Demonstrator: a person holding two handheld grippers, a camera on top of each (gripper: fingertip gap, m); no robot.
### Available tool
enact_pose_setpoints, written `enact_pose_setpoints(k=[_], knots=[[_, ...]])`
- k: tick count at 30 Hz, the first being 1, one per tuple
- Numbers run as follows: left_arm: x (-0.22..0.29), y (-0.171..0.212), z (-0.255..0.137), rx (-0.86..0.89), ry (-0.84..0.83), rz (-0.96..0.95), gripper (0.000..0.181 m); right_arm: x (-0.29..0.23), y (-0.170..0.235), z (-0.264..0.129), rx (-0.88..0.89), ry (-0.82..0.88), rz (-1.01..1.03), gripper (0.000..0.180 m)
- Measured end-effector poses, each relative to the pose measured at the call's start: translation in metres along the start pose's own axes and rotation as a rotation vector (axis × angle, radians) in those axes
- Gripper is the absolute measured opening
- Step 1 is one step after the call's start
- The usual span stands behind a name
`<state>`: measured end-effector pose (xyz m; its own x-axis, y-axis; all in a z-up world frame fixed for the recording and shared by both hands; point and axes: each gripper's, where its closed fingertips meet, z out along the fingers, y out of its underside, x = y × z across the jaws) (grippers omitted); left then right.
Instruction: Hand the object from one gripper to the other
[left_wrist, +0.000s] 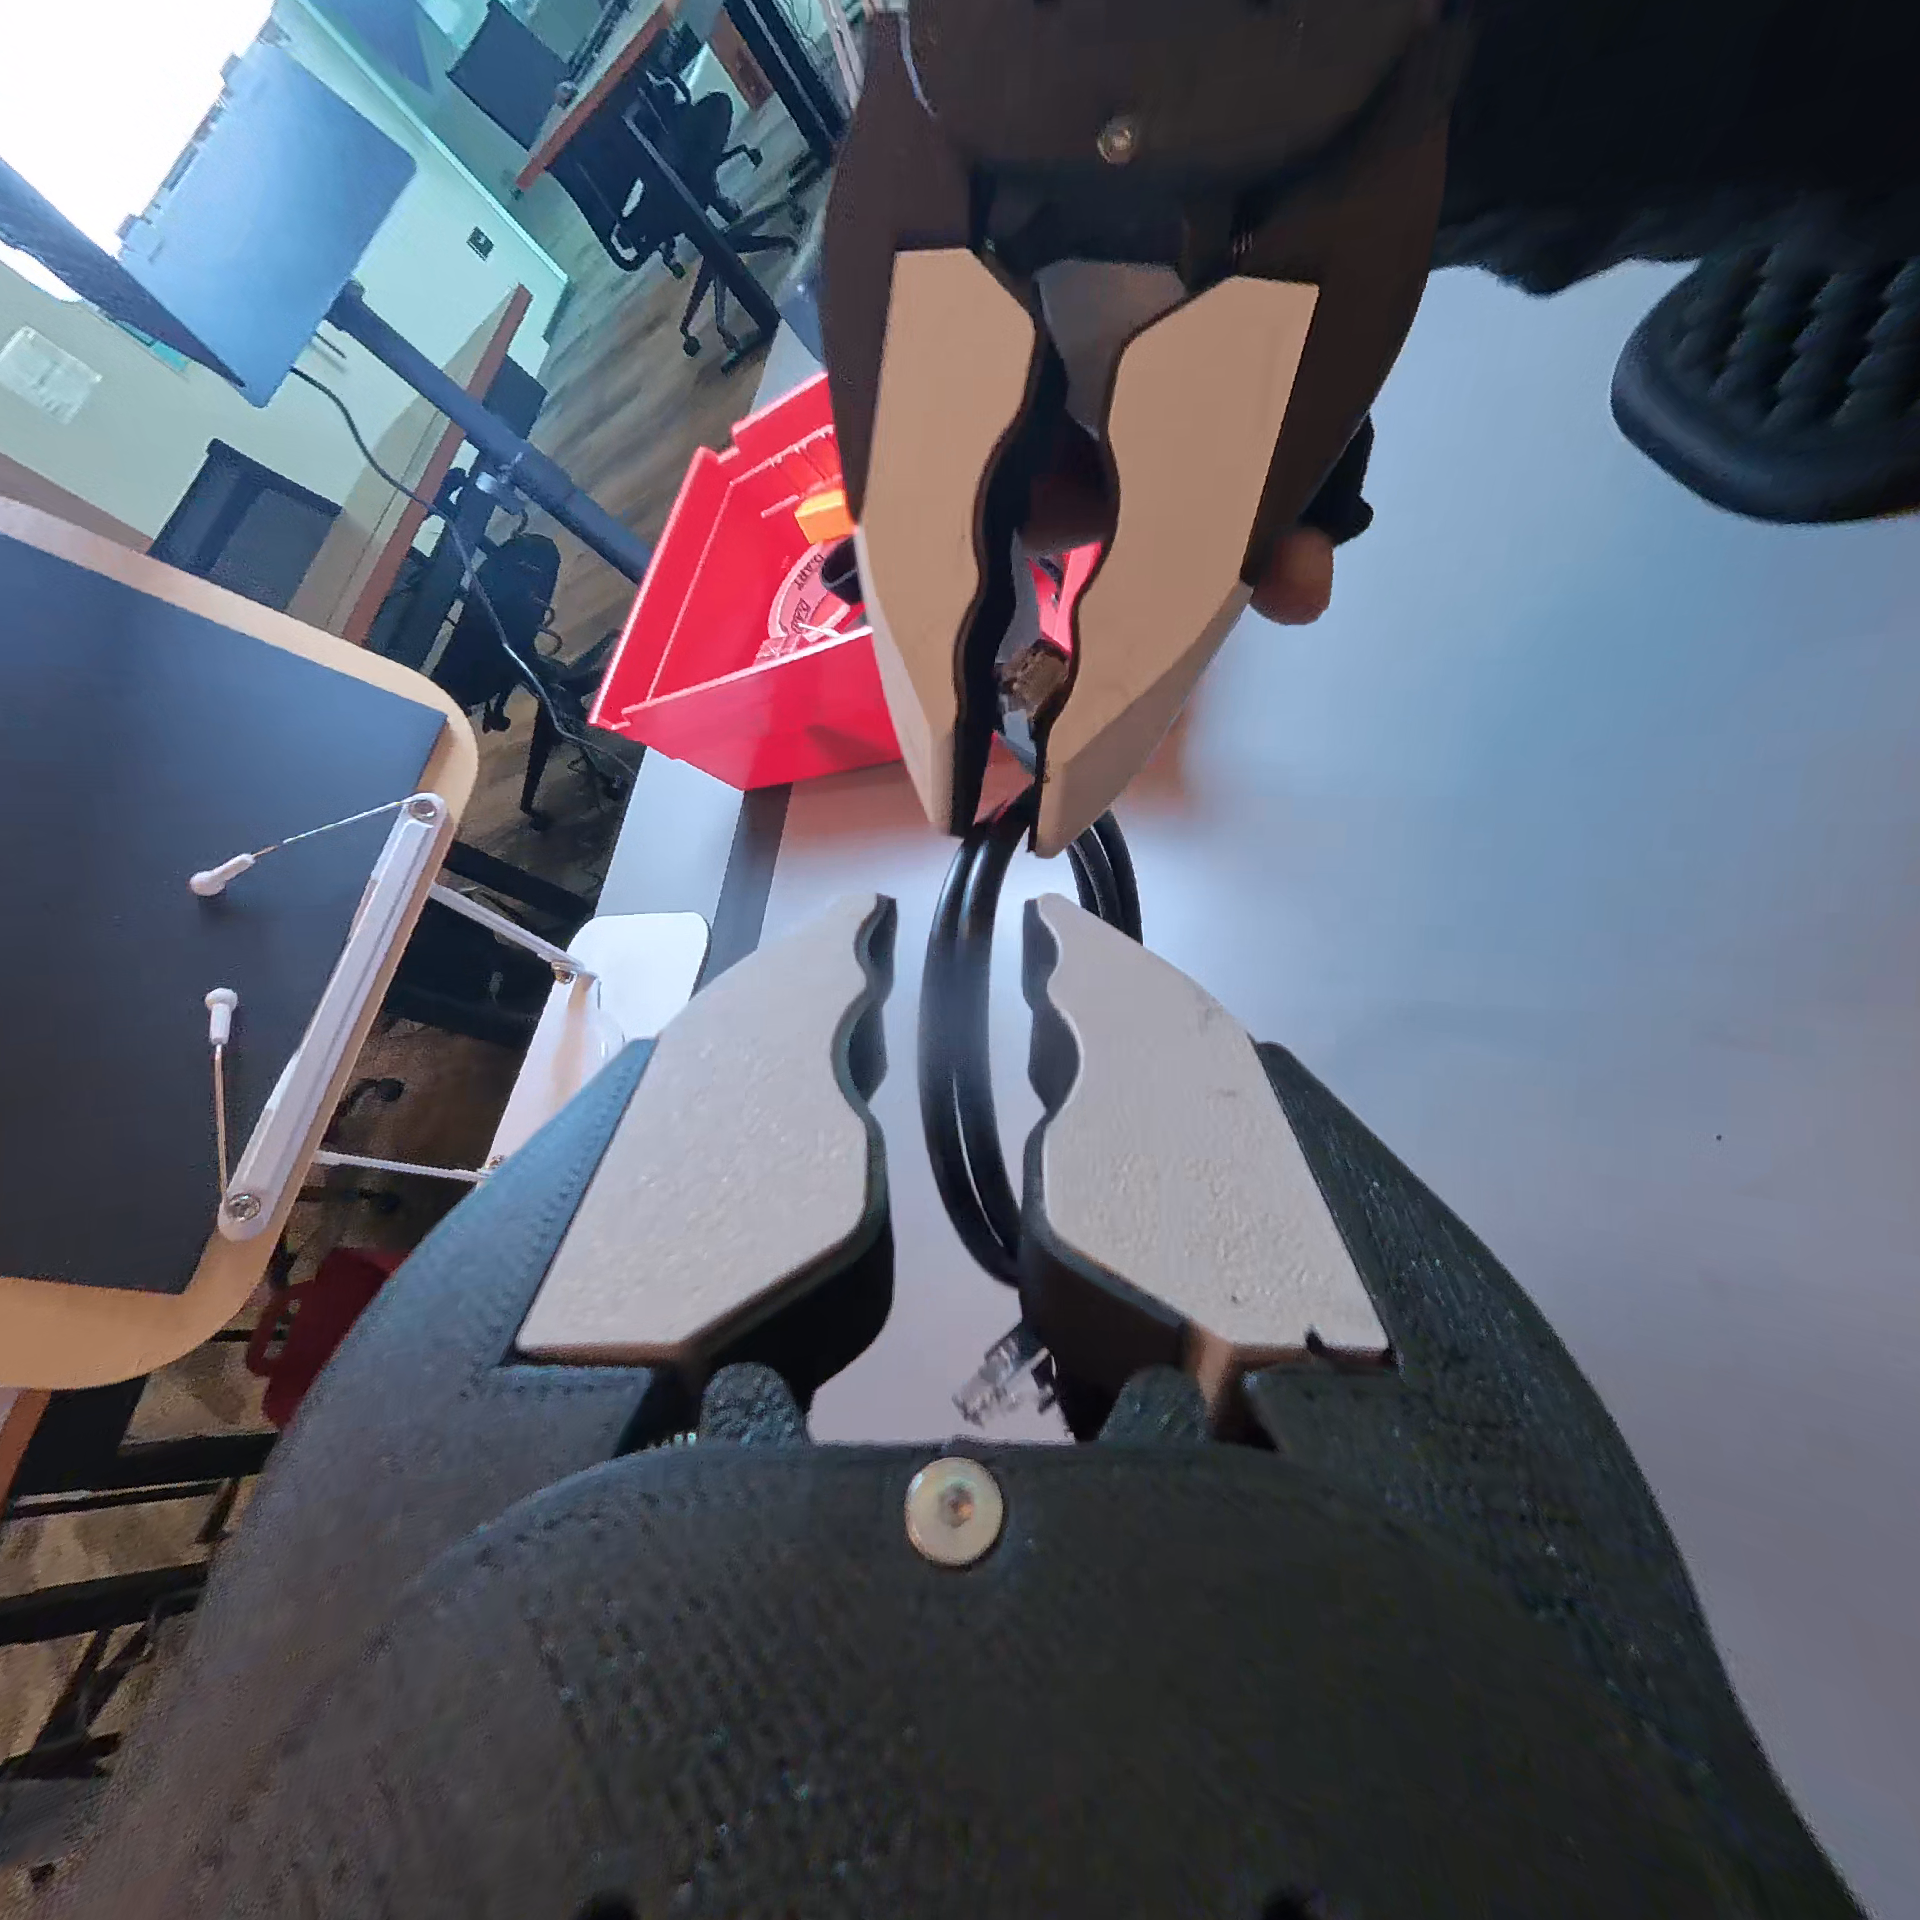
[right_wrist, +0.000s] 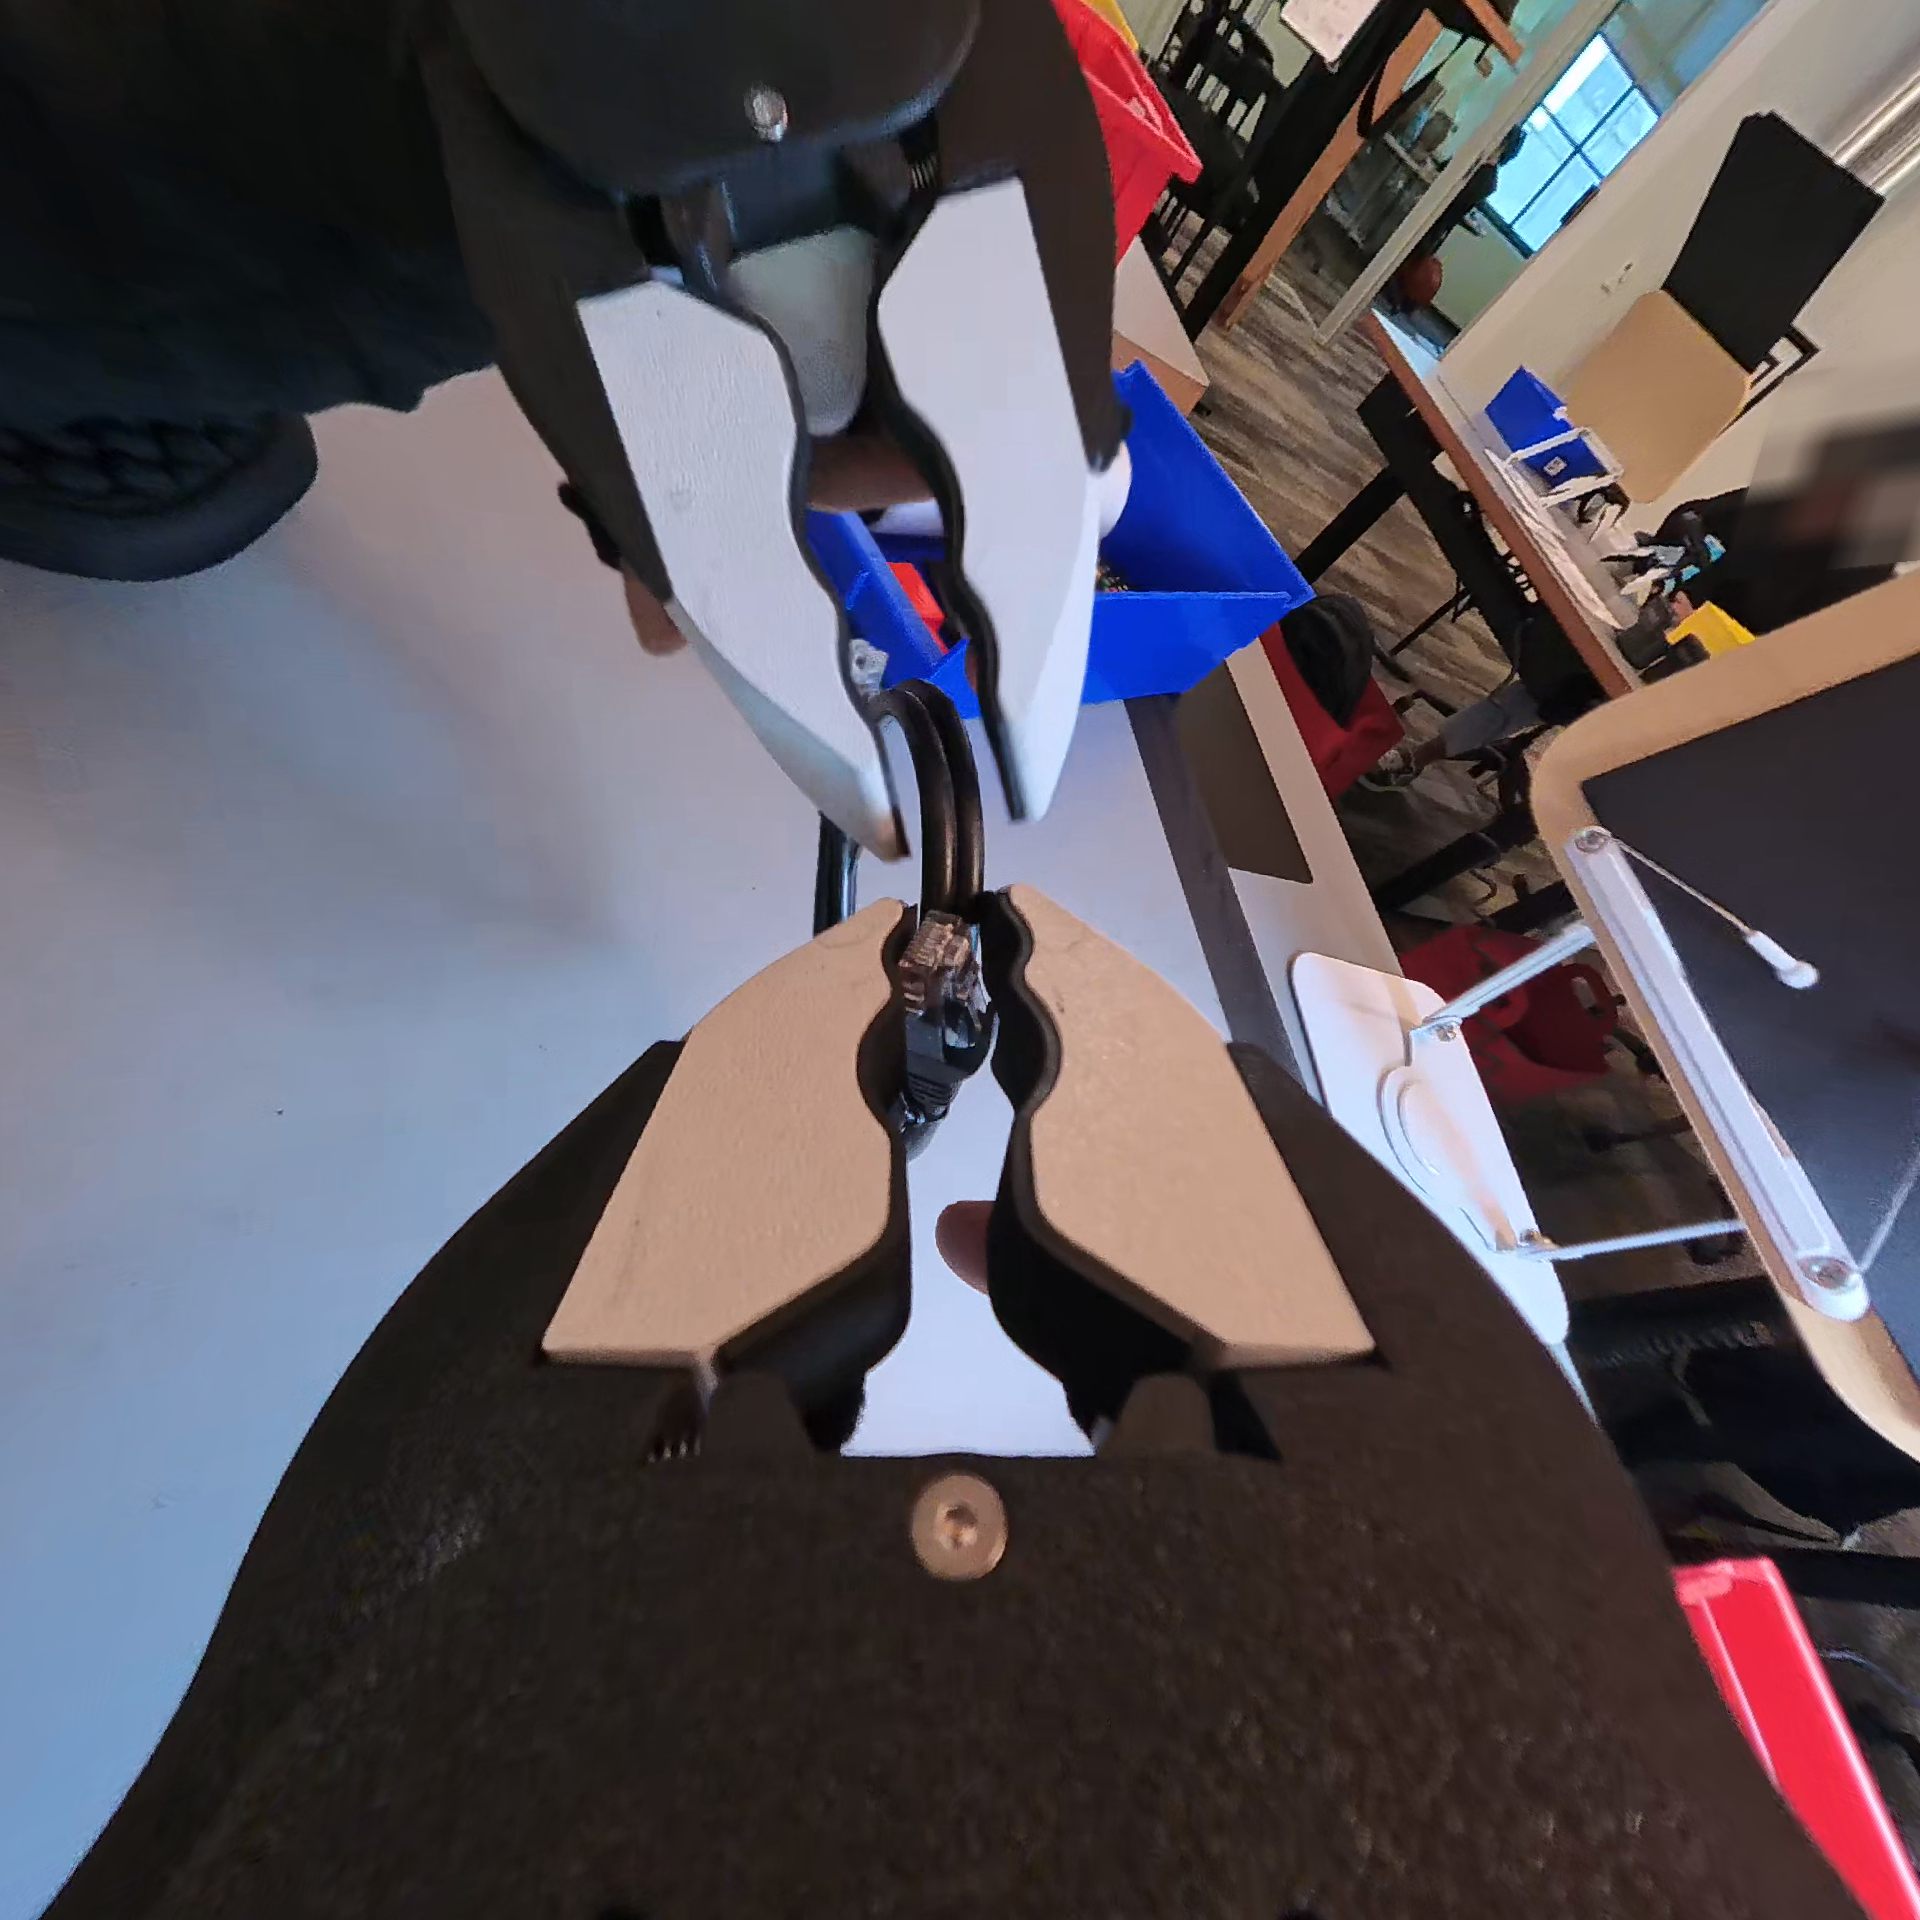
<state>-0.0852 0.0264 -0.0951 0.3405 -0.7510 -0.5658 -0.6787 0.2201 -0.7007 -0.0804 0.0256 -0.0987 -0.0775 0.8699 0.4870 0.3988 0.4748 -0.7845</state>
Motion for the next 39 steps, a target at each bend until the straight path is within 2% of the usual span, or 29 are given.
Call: enact_pose_setpoints(k=[2,4,7,8,10,13,17,20,23,26,27,29,33,36,39], knots=[[0.001,0.004,0.004,-0.012,-0.001,0.011,0.012,0.0,0.002,0.001,-0.015,0.013,-0.012,0.012],[0.0,0.003,0.004,0.004,0.014,-0.013,0.011,0.003,-0.001,-0.001,0.005,0.026,-0.003,0.014],[-0.006,-0.001,0.0,0.052,-0.004,-0.028,0.01,0.007,0.006,-0.003,-0.02,0.022,0.036,0.036],[-0.008,-0.003,-0.002,0.07,-0.011,-0.037,0.01,0.006,0.009,-0.003,-0.028,0.005,0.049,0.036],[-0.01,-0.004,-0.003,0.09,-0.014,-0.047,0.01,0.004,0.011,-0.003,-0.019,-0.015,0.054,0.017],[-0.005,0.003,-0.002,0.057,0.017,-0.06,0.011,0.003,0.011,-0.003,-0.033,-0.023,0.052,0.015],[0.001,-0.002,0.003,0.043,0.032,-0.059,0.024,-0.001,0.012,0.001,-0.074,-0.005,-0.007,0.014],[0.005,0.002,0.009,0.004,0.016,-0.002,0.013,-0.004,0.01,0.003,-0.068,-0.009,-0.018,0.014],[0.002,0.002,0.008,0.016,0.012,-0.006,0.011,0.002,0.008,0.002,-0.048,0.032,-0.038,0.014],[-0.005,0.003,0.004,0.03,-0.01,-0.012,0.01,0.012,0.02,-0.005,-0.106,0.056,-0.015,0.028],[-0.007,0.003,0.002,0.038,-0.017,-0.018,0.01,0.012,0.024,-0.007,-0.116,0.041,-0.006,0.027],[-0.01,0.004,0.0,0.054,-0.025,-0.026,0.01,0.011,0.029,-0.008,-0.115,0.022,0.016,0.014],[-0.007,0.007,0.0,0.045,0.01,-0.065,0.012,0.012,0.029,-0.006,-0.127,0.027,0.008,0.012],[-0.002,0.005,0.003,0.032,0.03,-0.078,0.029,0.007,0.027,-0.003,-0.137,0.018,-0.012,0.012],[0.004,0.008,0.009,0.003,0.04,-0.039,0.016,0.003,0.026,0.001,-0.148,0.02,-0.043,0.012]])
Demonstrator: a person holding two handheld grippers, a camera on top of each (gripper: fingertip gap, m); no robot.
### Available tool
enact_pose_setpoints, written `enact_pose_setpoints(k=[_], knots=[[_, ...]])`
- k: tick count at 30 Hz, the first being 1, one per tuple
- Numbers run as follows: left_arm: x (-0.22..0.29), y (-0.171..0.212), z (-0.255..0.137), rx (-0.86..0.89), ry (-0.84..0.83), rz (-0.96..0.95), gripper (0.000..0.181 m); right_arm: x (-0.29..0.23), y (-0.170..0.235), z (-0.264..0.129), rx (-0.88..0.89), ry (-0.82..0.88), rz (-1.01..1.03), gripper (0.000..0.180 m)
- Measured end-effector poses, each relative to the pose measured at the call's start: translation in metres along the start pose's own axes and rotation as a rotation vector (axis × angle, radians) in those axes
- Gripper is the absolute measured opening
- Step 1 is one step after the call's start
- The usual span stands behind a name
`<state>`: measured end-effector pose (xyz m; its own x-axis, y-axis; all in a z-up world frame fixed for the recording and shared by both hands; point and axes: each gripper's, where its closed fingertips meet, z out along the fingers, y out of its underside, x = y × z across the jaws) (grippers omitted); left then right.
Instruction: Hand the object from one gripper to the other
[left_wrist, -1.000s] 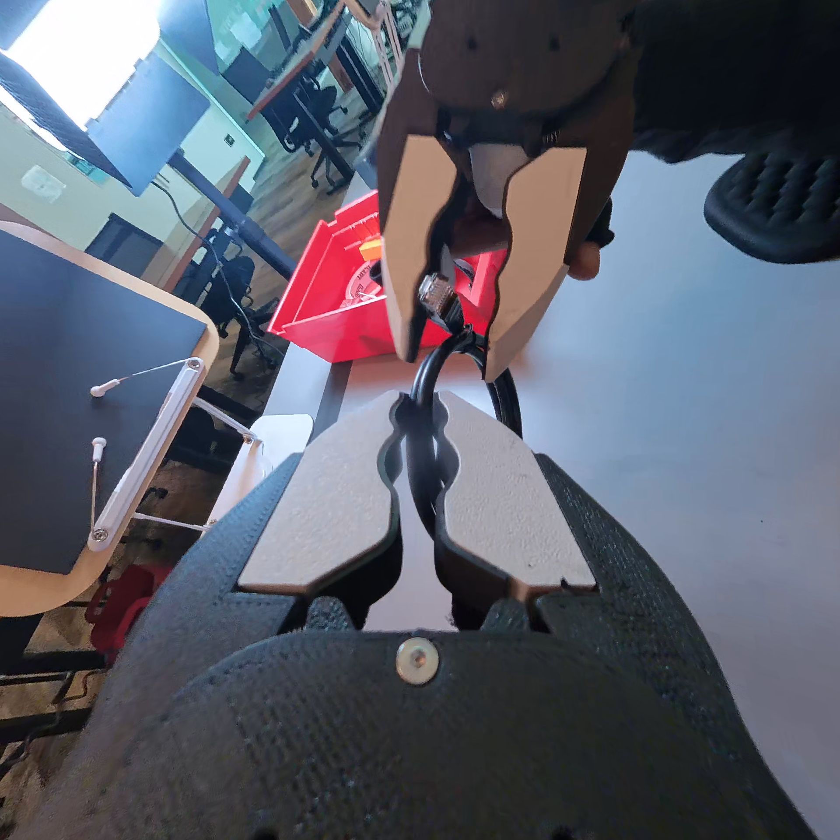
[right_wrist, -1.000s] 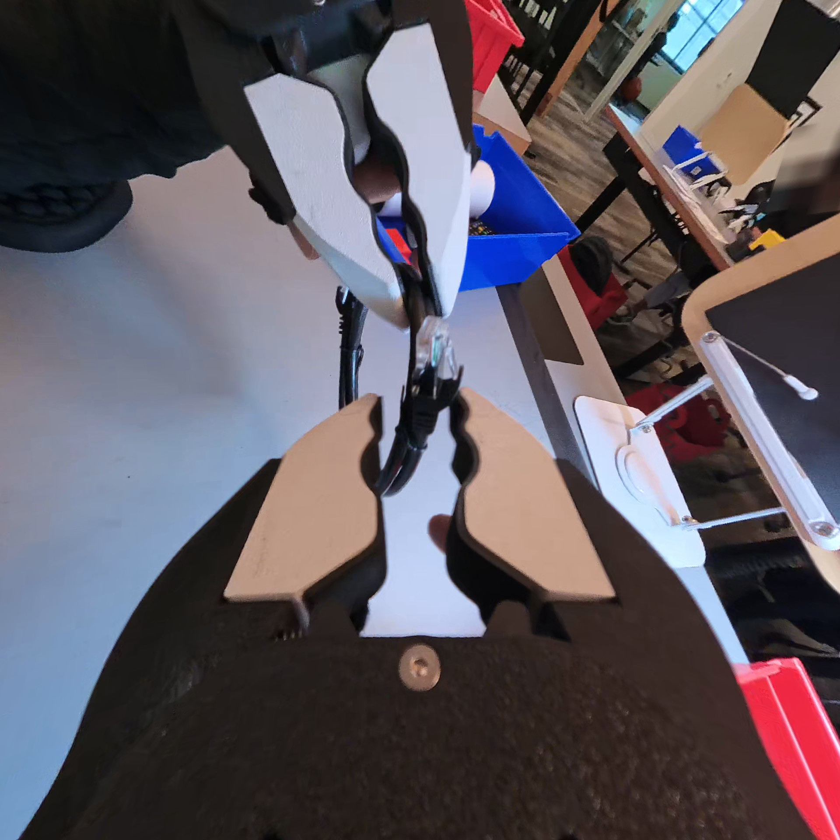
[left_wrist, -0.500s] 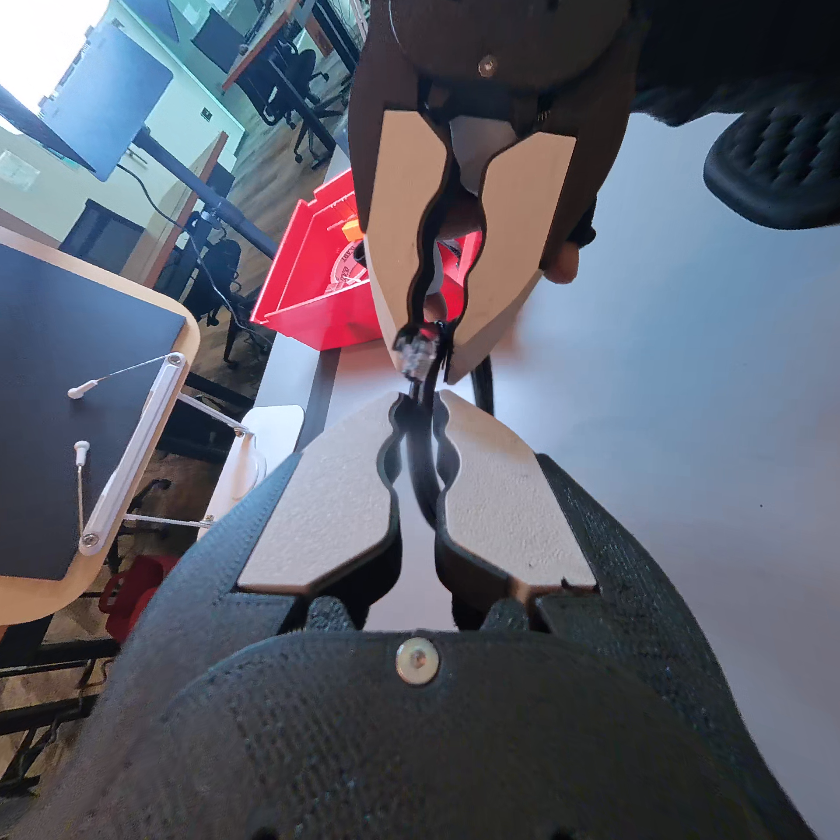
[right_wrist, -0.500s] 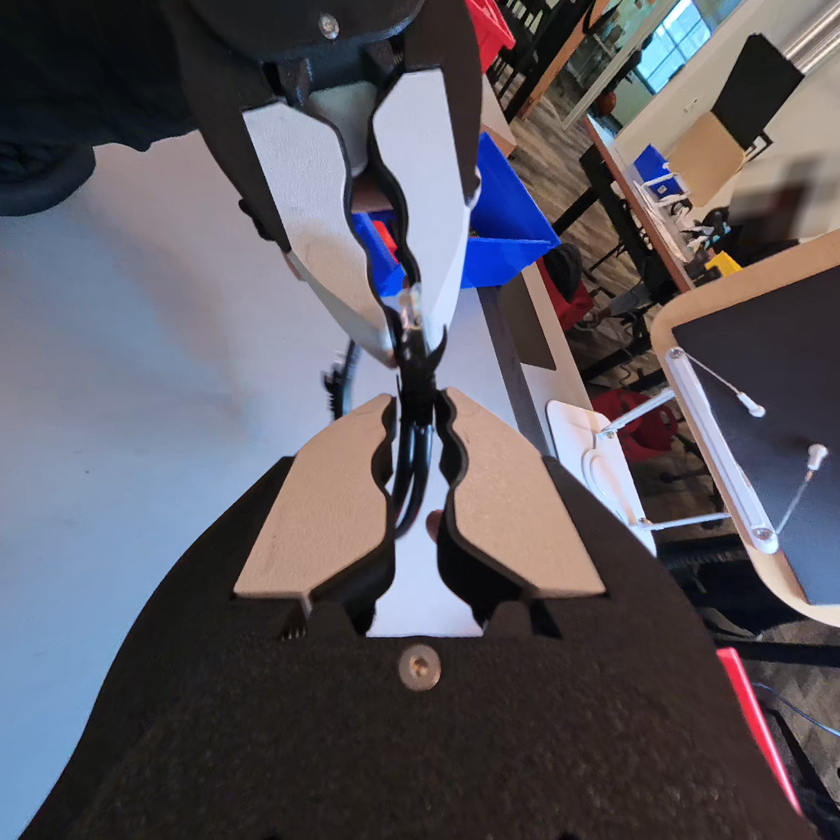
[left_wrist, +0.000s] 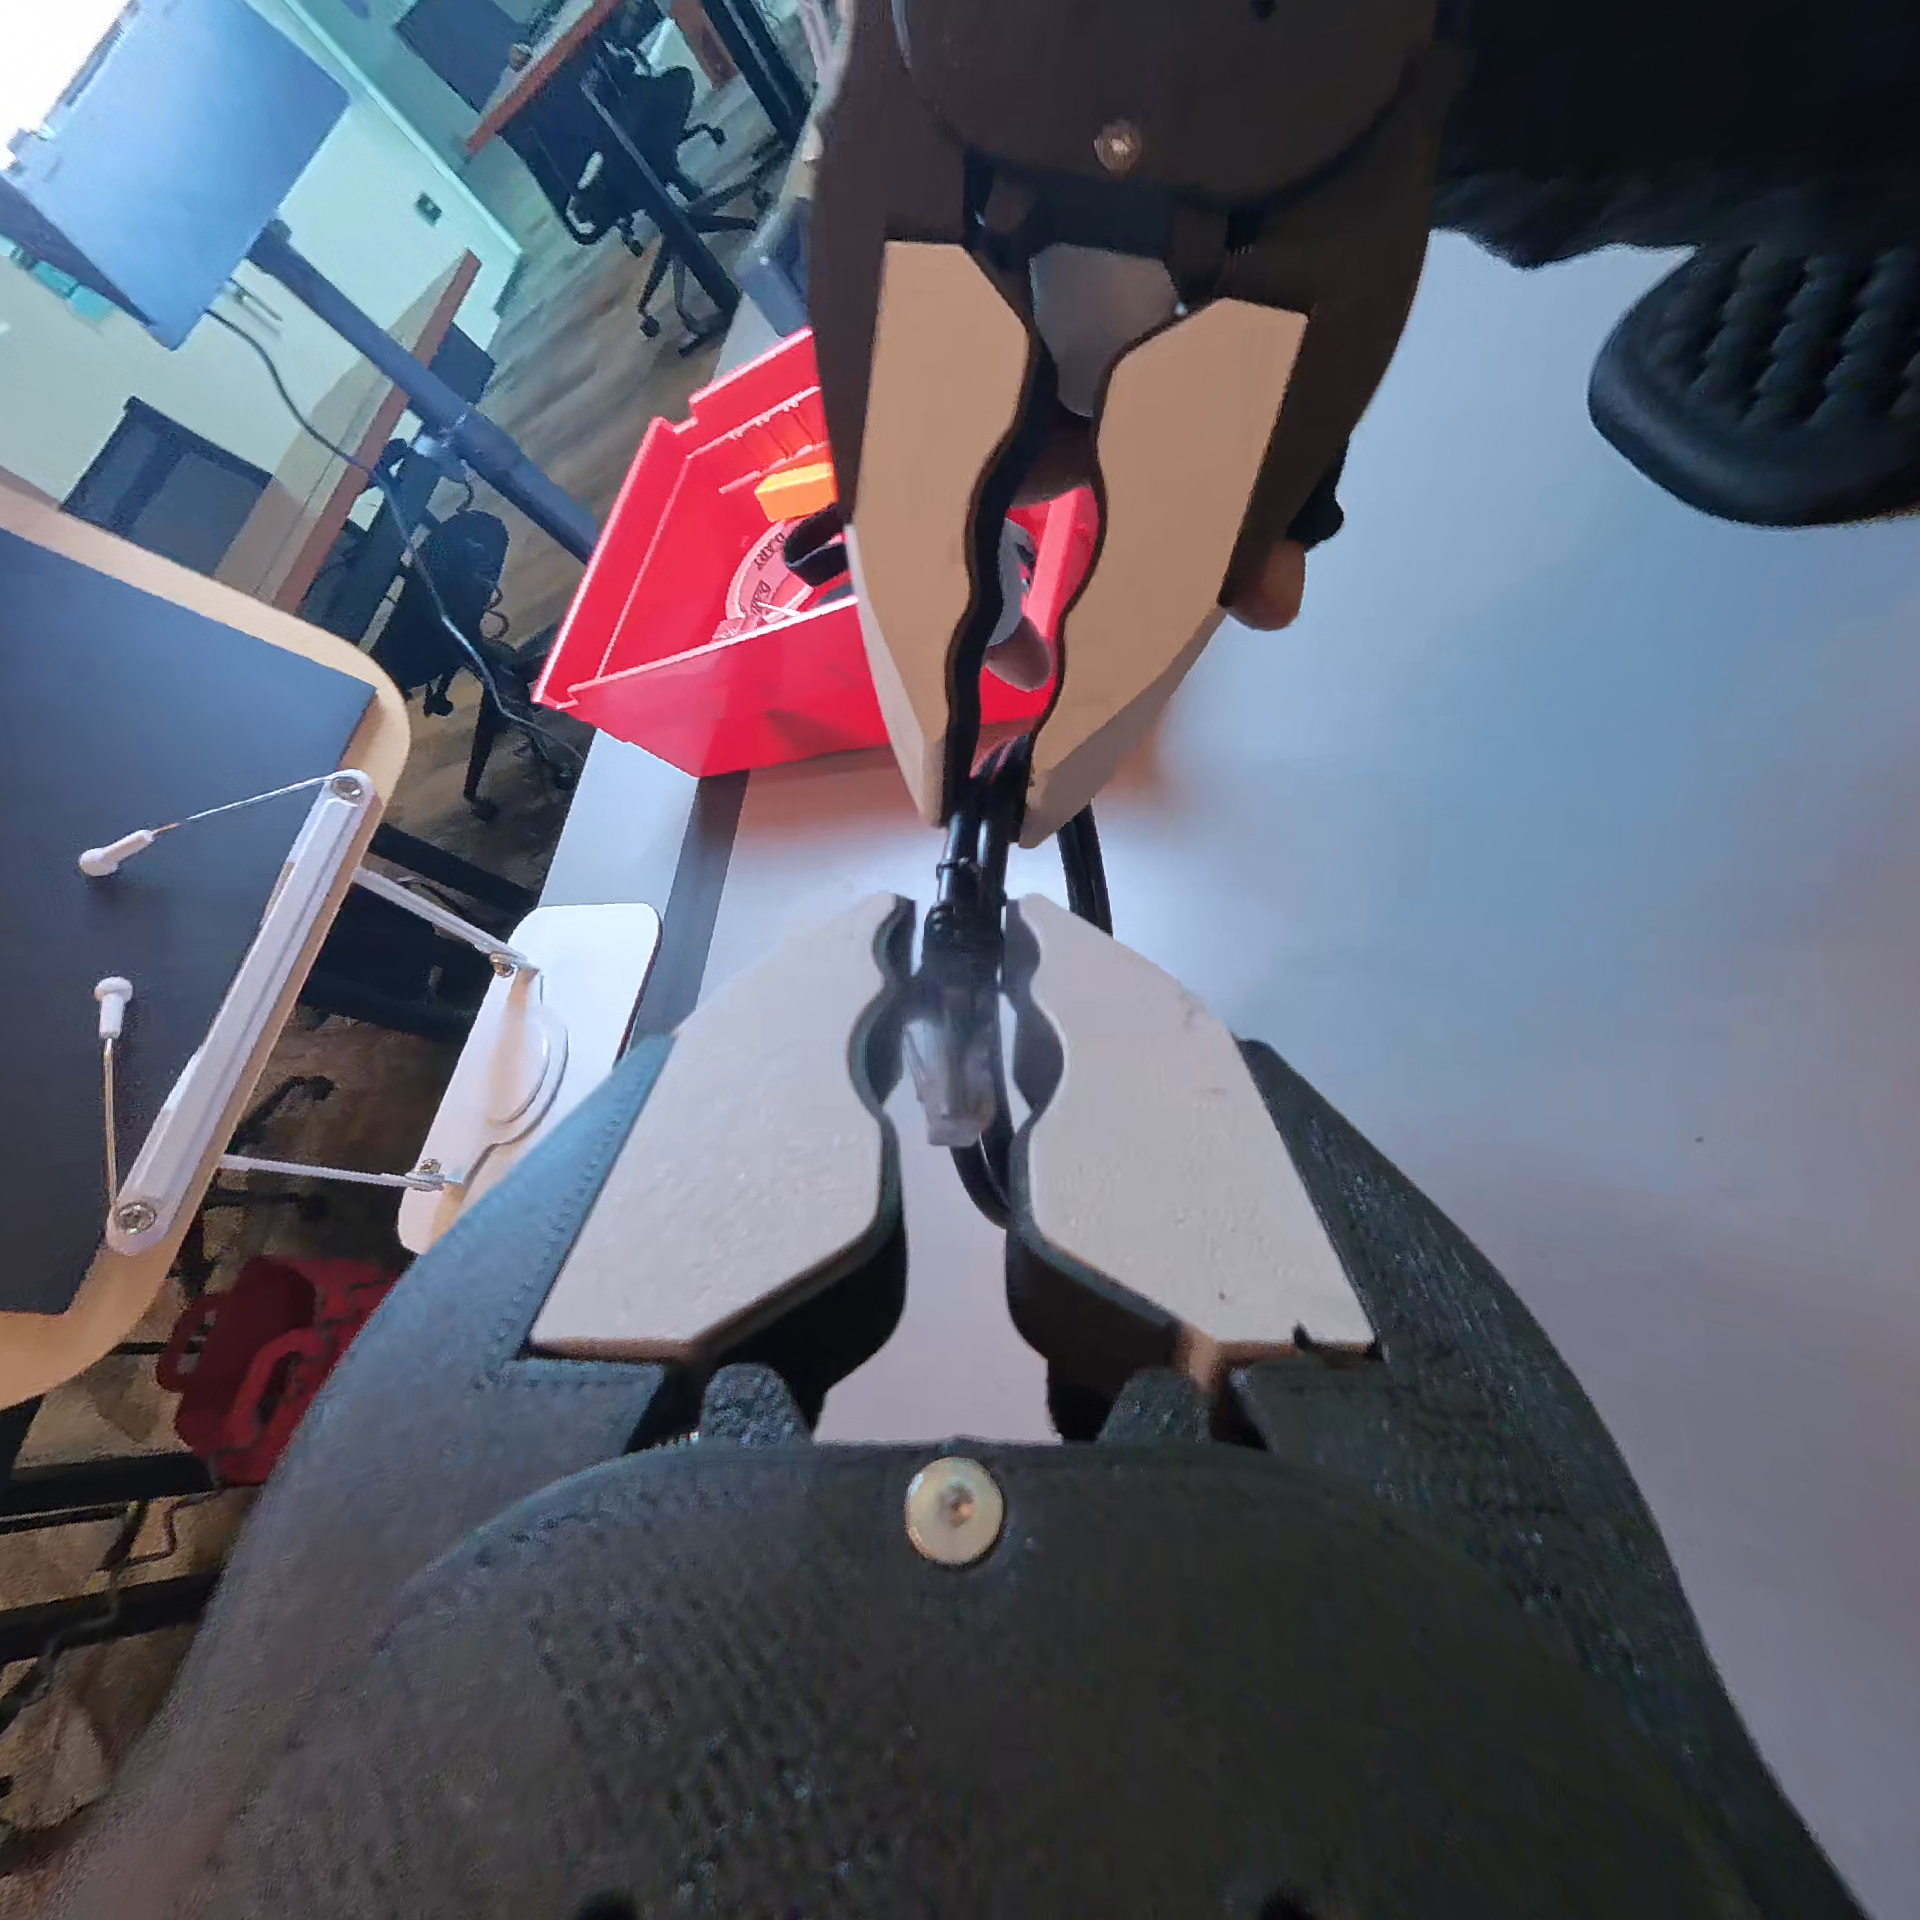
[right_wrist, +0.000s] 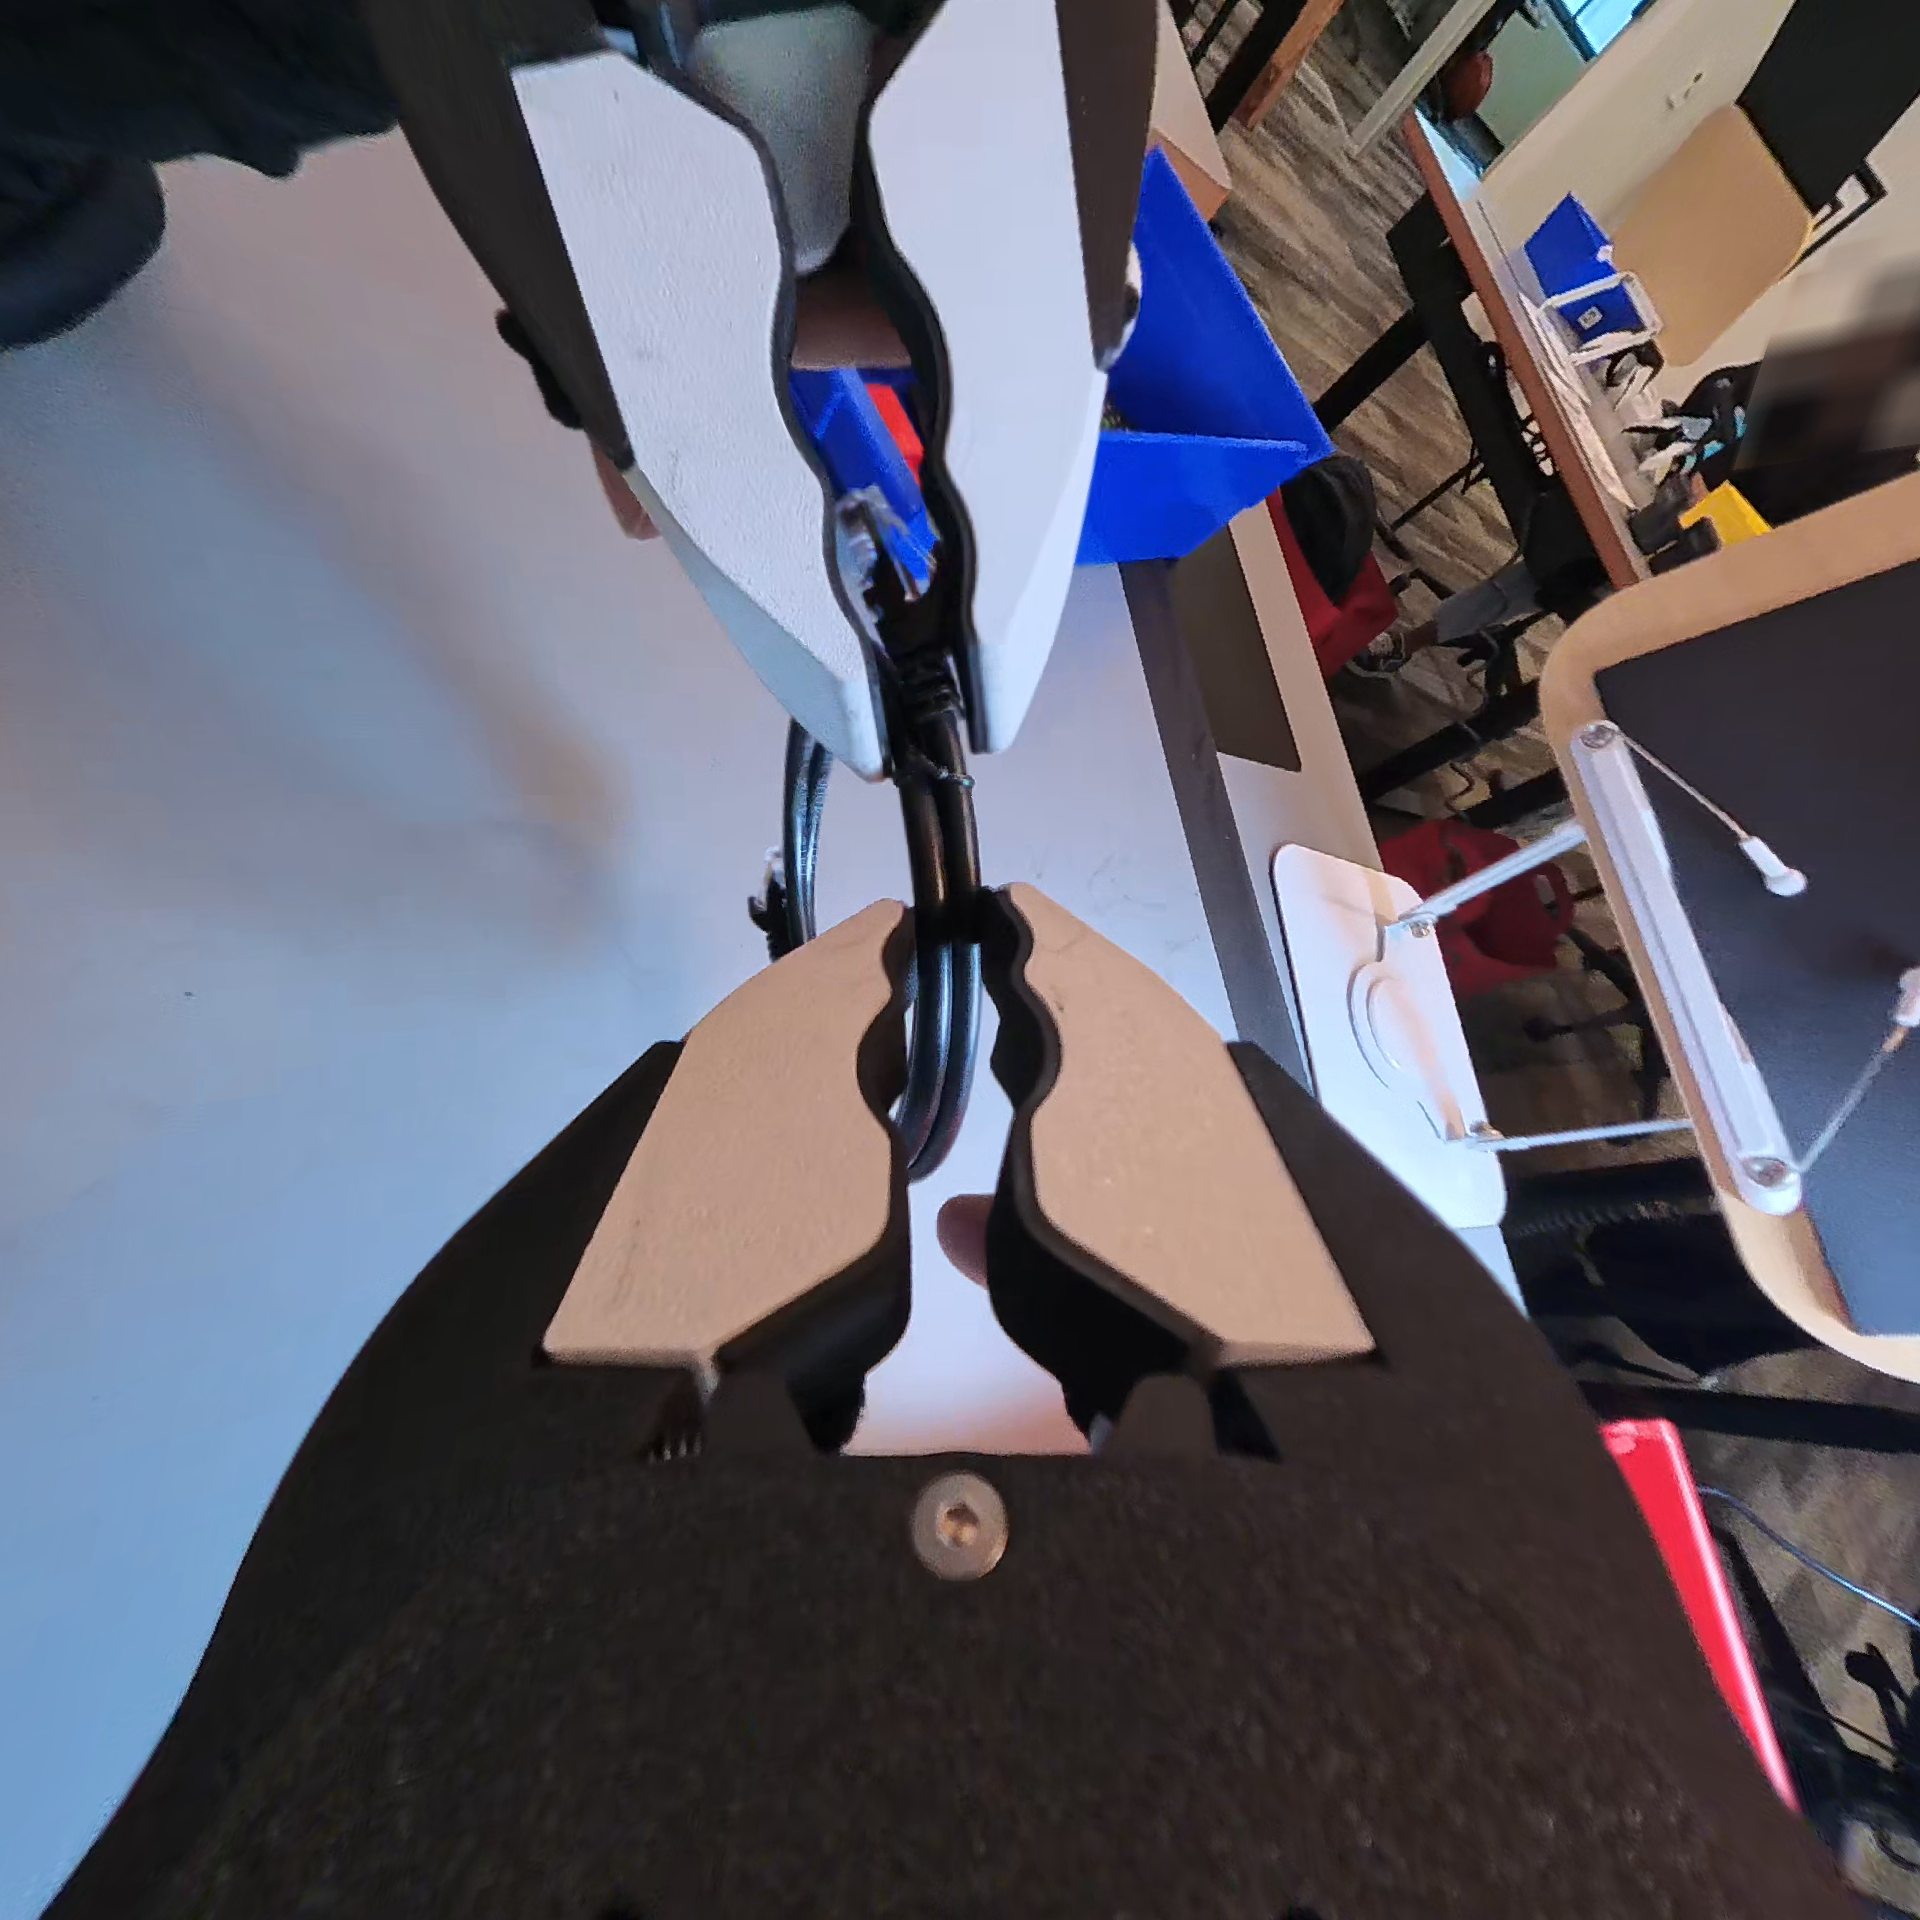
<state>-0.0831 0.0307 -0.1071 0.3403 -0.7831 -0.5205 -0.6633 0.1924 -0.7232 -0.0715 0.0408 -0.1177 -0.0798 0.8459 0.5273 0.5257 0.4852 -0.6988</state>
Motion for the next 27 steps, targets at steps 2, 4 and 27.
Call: enact_pose_setpoints(k=[2,4,27], knots=[[-0.002,0.0,0.0,0.005,-0.004,-0.002,0.014,0.004,-0.002,-0.001,0.018,0.026,-0.009,0.012],[-0.005,-0.001,-0.003,0.014,-0.013,-0.004,0.013,0.007,0.003,-0.003,-0.002,0.029,0.012,0.019],[-0.007,0.006,0.001,-0.025,-0.039,-0.015,0.012,0.005,0.017,0.002,-0.002,-0.031,0.093,0.013]])
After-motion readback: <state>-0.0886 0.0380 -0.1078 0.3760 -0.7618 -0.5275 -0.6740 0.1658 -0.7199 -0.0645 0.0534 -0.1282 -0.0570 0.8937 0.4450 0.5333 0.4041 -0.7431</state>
